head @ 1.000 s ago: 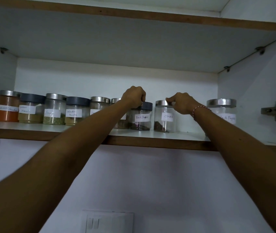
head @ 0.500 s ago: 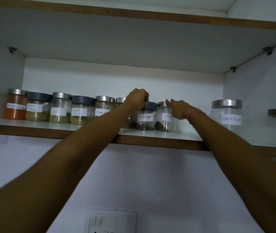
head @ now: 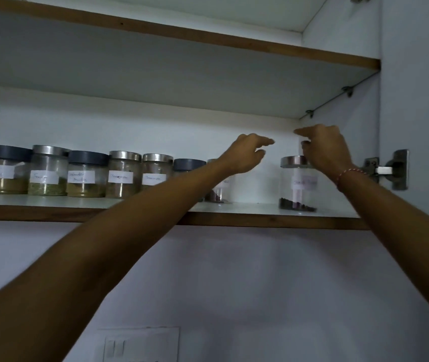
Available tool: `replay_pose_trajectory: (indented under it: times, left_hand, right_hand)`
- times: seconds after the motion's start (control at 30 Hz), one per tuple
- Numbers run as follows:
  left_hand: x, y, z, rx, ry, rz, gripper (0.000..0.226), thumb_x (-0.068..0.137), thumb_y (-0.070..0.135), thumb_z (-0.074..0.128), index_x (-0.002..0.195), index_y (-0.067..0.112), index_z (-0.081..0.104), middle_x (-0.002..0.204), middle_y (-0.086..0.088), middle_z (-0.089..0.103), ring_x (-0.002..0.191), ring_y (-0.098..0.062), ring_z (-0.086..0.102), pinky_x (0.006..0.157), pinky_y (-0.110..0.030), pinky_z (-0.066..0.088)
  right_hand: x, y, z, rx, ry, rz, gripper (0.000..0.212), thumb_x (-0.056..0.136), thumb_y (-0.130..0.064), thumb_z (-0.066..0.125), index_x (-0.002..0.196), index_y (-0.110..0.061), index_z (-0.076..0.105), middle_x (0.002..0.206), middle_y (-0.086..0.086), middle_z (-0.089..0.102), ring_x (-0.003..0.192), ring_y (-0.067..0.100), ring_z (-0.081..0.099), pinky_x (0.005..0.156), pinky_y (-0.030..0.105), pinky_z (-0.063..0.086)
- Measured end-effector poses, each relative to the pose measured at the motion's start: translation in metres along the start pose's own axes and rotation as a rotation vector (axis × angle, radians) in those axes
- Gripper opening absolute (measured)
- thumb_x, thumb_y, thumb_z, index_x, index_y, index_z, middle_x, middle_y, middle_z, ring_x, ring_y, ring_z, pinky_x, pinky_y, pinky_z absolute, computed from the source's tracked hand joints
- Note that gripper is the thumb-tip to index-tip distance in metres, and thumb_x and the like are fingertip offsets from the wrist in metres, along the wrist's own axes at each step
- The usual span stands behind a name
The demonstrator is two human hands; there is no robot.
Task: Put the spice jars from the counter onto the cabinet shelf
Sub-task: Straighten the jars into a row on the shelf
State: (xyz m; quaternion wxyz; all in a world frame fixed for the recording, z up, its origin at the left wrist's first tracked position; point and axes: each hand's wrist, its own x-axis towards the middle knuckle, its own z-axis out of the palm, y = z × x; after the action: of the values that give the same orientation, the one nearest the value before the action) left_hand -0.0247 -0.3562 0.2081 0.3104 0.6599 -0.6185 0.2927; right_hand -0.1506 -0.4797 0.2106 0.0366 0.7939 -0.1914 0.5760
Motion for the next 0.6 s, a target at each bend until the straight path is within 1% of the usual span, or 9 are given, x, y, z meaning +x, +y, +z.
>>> replay_pose_trajectory:
  times: [0.07, 0.13, 0.23, 0.3, 0.4, 0.47, 0.53, 0.6]
  left_hand:
    - [0.009, 0.016, 0.013, -0.022, -0.03, 0.008, 0.043, 0.094, 0.001, 0.037, 0.137, 0.007, 0.043, 0.143, -0.011, 0.045, 0.134, -0.022, 0.04, 0.111, -0.03, 0.028]
    - [0.014, 0.026, 0.025, -0.015, -0.062, 0.017, 0.045, 0.093, -0.001, 0.035, 0.137, 0.006, 0.042, 0.144, -0.012, 0.043, 0.135, -0.024, 0.038, 0.112, -0.032, 0.027]
    - [0.016, 0.032, 0.036, -0.004, -0.088, 0.028, 0.042, 0.092, -0.003, 0.034, 0.13, 0.001, 0.05, 0.134, -0.018, 0.054, 0.125, -0.03, 0.048, 0.106, -0.035, 0.034]
    - [0.015, 0.03, 0.038, -0.015, -0.079, 0.017, 0.041, 0.091, -0.005, 0.032, 0.124, -0.001, 0.056, 0.125, -0.021, 0.059, 0.117, -0.033, 0.053, 0.101, -0.038, 0.039]
    - [0.015, 0.021, 0.033, -0.029, -0.095, -0.028, 0.041, 0.092, -0.005, 0.031, 0.124, -0.001, 0.055, 0.128, -0.019, 0.058, 0.12, -0.031, 0.052, 0.102, -0.034, 0.038]
    - [0.015, 0.012, 0.029, -0.018, -0.123, -0.056, 0.041, 0.093, -0.003, 0.031, 0.129, 0.0, 0.05, 0.135, -0.017, 0.053, 0.125, -0.029, 0.048, 0.105, -0.032, 0.034]
    - [0.011, 0.0, 0.027, 0.034, -0.169, -0.077, 0.043, 0.095, 0.001, 0.032, 0.138, 0.004, 0.041, 0.143, -0.017, 0.044, 0.132, -0.031, 0.04, 0.109, -0.035, 0.029]
    - [0.004, -0.014, 0.03, 0.174, -0.285, -0.106, 0.051, 0.099, 0.012, 0.033, 0.147, 0.01, 0.018, 0.154, -0.014, 0.023, 0.142, -0.031, 0.021, 0.116, -0.042, 0.019]
  right_hand:
    - [-0.002, 0.019, -0.01, -0.023, -0.059, 0.052, 0.034, 0.09, -0.004, 0.052, 0.124, -0.007, 0.059, 0.124, 0.021, 0.06, 0.11, 0.034, 0.059, 0.1, 0.038, 0.044]
    - [-0.004, 0.03, -0.014, 0.008, -0.12, 0.083, 0.032, 0.089, -0.006, 0.054, 0.121, -0.006, 0.061, 0.124, 0.02, 0.061, 0.109, 0.032, 0.059, 0.099, 0.036, 0.045]
    - [-0.009, 0.037, -0.013, 0.039, -0.201, 0.071, 0.029, 0.087, -0.005, 0.059, 0.114, -0.006, 0.065, 0.117, 0.018, 0.065, 0.102, 0.031, 0.061, 0.094, 0.036, 0.049]
    - [-0.011, 0.037, -0.01, 0.058, -0.204, 0.048, 0.027, 0.086, -0.004, 0.06, 0.112, -0.006, 0.067, 0.113, 0.017, 0.067, 0.101, 0.029, 0.062, 0.093, 0.036, 0.05]
    - [-0.01, 0.033, 0.0, 0.105, -0.233, 0.029, 0.031, 0.083, -0.007, 0.065, 0.114, -0.004, 0.065, 0.114, 0.017, 0.067, 0.1, 0.028, 0.063, 0.093, 0.036, 0.051]
    - [-0.007, 0.028, 0.01, 0.113, -0.245, 0.033, 0.036, 0.081, -0.009, 0.068, 0.117, -0.005, 0.064, 0.114, 0.016, 0.067, 0.099, 0.027, 0.063, 0.092, 0.034, 0.05]
    - [-0.004, 0.022, 0.021, 0.107, -0.236, 0.032, 0.037, 0.081, -0.01, 0.068, 0.117, -0.005, 0.063, 0.114, 0.016, 0.067, 0.101, 0.028, 0.063, 0.091, 0.031, 0.047]
    - [-0.002, 0.016, 0.033, 0.089, -0.224, 0.022, 0.035, 0.082, -0.009, 0.067, 0.116, -0.005, 0.064, 0.113, 0.017, 0.067, 0.105, 0.028, 0.06, 0.086, 0.026, 0.041]
